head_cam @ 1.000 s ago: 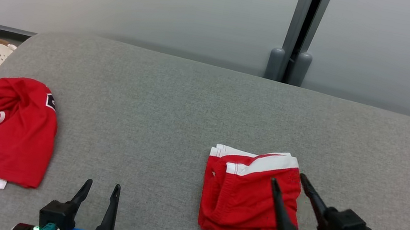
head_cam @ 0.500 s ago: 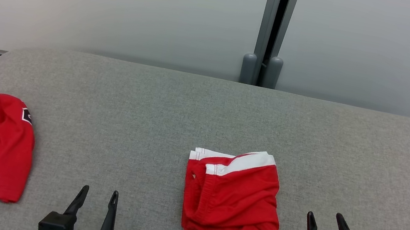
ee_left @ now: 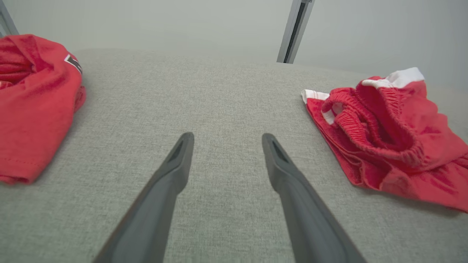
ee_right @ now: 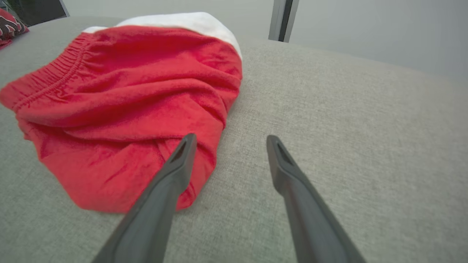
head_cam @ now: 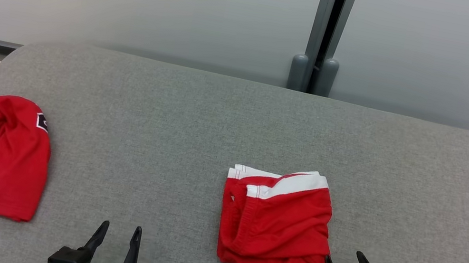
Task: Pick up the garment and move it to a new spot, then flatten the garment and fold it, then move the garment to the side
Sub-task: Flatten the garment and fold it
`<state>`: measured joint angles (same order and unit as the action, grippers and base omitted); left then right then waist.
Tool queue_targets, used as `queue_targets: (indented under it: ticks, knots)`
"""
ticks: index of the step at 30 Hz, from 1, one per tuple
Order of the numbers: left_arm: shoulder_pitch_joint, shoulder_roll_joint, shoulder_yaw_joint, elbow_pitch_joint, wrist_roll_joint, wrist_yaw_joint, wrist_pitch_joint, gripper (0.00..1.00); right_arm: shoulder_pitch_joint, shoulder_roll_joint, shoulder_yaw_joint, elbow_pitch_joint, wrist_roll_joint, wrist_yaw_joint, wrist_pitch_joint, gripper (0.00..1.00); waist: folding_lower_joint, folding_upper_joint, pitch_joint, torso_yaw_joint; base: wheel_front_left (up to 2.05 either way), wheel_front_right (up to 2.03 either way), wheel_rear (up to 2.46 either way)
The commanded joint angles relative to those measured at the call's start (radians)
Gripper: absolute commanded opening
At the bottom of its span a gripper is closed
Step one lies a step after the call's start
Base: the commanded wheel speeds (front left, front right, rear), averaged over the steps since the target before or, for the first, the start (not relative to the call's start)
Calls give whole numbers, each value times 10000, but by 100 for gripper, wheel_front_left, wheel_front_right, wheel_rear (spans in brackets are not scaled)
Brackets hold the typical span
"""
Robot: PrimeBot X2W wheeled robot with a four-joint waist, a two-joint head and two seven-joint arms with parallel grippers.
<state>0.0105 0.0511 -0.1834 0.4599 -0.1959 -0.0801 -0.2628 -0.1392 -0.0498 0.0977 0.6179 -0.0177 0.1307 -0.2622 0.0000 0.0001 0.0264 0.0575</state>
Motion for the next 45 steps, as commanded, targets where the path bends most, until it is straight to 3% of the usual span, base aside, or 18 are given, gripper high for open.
queue_targets:
  ticks: [1,13,14,18,19,35,41,42,43,44,45]
  knots:
    - [-208,-4,-29,32,-129,-49,-27,100,-135,-24,-26,76,-90,1,-34,100,0,-1,86,92,0,0,0]
    - [-528,-4,108,-44,-394,-51,-28,100,-774,-23,-131,1051,-691,1,-33,100,0,-1,356,394,0,0,0]
    - [-545,-6,102,-54,-387,-59,-28,100,-808,-23,-83,1048,-660,1,-33,89,0,-1,372,392,0,0,0]
    - [-561,-4,33,-98,-385,-86,-27,100,-760,-23,140,853,-571,1,-35,6,0,-1,428,364,0,0,0]
    - [-548,-4,20,-105,-400,-95,-27,100,-684,-24,169,778,-571,1,-33,0,0,-1,430,352,0,0,0]
    - [-174,-4,60,-121,-383,-167,-28,100,1734,-24,461,-1820,208,1,-35,0,0,-1,66,-14,0,0,0]
    - [-39,-1,49,-67,-355,-205,-28,100,2430,-29,443,-1531,103,1,-33,0,0,-1,-91,-204,0,0,0]
    - [-10,-4,56,-53,-337,-206,-27,100,2458,-29,393,-1462,166,1,-35,14,0,-1,-122,-231,0,0,0]
    - [12,-4,71,-47,-329,-207,-27,100,2451,-29,324,-1439,252,1,-35,50,0,-1,-143,-258,0,0,0]
    - [10,-4,88,-55,-301,-207,-28,100,2430,-26,306,-1477,338,1,-35,100,0,-1,-157,-284,0,0,0]
    - [12,-3,105,-69,-269,-199,-27,100,2400,-21,279,-1559,414,1,-33,100,0,-1,-173,-310,0,0,0]
